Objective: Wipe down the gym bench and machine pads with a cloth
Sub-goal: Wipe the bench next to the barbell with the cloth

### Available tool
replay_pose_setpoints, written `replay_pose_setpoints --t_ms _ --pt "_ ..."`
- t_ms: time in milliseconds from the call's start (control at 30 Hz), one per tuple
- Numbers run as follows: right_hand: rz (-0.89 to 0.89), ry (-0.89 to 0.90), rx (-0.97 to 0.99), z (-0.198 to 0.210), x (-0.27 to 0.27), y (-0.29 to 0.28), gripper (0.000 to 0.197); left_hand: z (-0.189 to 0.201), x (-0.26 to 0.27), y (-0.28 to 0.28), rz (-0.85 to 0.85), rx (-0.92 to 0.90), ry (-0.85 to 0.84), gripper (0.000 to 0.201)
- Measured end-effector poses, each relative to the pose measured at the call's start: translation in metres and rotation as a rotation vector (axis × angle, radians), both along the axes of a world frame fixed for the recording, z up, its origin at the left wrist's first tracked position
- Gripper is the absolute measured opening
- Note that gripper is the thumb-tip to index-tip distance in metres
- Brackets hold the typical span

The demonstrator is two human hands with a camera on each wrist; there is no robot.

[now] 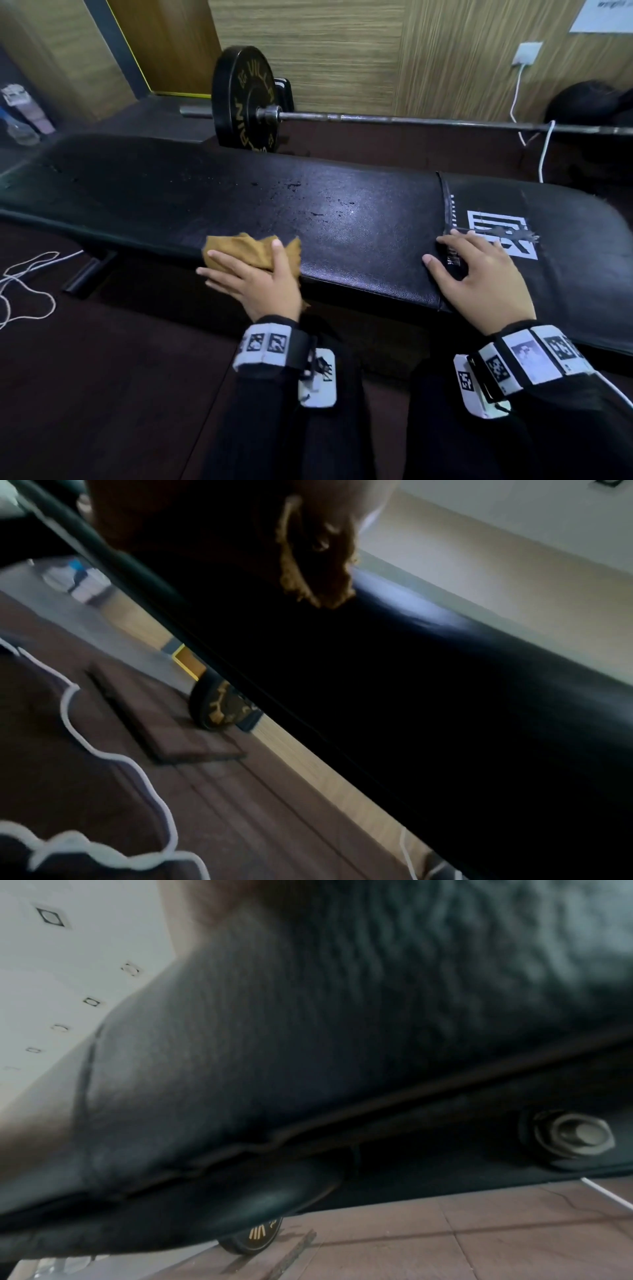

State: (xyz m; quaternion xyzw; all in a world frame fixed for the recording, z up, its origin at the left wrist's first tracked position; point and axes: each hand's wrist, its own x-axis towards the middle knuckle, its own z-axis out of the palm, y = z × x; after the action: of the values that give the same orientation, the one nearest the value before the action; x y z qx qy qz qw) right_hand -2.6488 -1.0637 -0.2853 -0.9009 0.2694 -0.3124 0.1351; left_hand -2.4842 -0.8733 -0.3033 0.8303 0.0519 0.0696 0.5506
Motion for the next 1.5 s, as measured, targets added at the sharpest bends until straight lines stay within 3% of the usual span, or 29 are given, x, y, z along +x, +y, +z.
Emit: replay_pose_setpoints --t_ms 100,267,367,467,667,833,900,1067,1233,1400,1500 --pt "0.008 0.012 -0.012 0.001 0.000 0.000 0.036 0.008 0.035 0.025 -0.023 0.186 0.005 0.094" --pt "0.014 0.002 -0.033 0.001 0.002 -0.001 0.035 0.025 0.078 0.045 -0.100 0.730 0.016 0.087" --pt "0.012 0.002 -0.036 0.001 0.003 -0.001 0.034 0.037 0.092 0.037 -0.233 0.999 0.001 0.081" --pt "0.014 0.005 -0.042 0.001 0.003 -0.001 0.034 0.044 0.090 0.011 -0.421 1.133 -0.124 0.076" --pt "0.030 0.002 -0.040 0.000 0.001 -0.002 0.034 0.038 0.038 -0.036 -0.717 1.077 -0.373 0.067" --pt "0.027 -0.016 -0.047 0.000 0.001 -0.004 0.031 0.027 0.023 0.018 -0.820 0.920 -0.594 0.062" --pt "0.025 -0.019 -0.041 0.001 0.001 -0.004 0.031 0.024 0.036 0.049 -0.812 0.884 -0.599 0.060" --pt "0.002 -0.042 -0.052 0.001 0.001 -0.001 0.030 0.025 0.106 0.097 -0.502 0.857 -0.372 0.057" --pt "-0.007 -0.014 -0.050 0.002 0.002 -0.001 0.030 0.032 0.137 0.051 -0.460 1.011 -0.150 0.058" --pt "0.010 -0.009 -0.038 0.002 0.000 -0.003 0.031 0.032 0.076 -0.013 -0.676 0.976 -0.327 0.055" --pt "0.030 -0.003 -0.026 0.001 -0.001 -0.005 0.033 0.030 0.033 -0.013 -0.796 0.933 -0.485 0.058"
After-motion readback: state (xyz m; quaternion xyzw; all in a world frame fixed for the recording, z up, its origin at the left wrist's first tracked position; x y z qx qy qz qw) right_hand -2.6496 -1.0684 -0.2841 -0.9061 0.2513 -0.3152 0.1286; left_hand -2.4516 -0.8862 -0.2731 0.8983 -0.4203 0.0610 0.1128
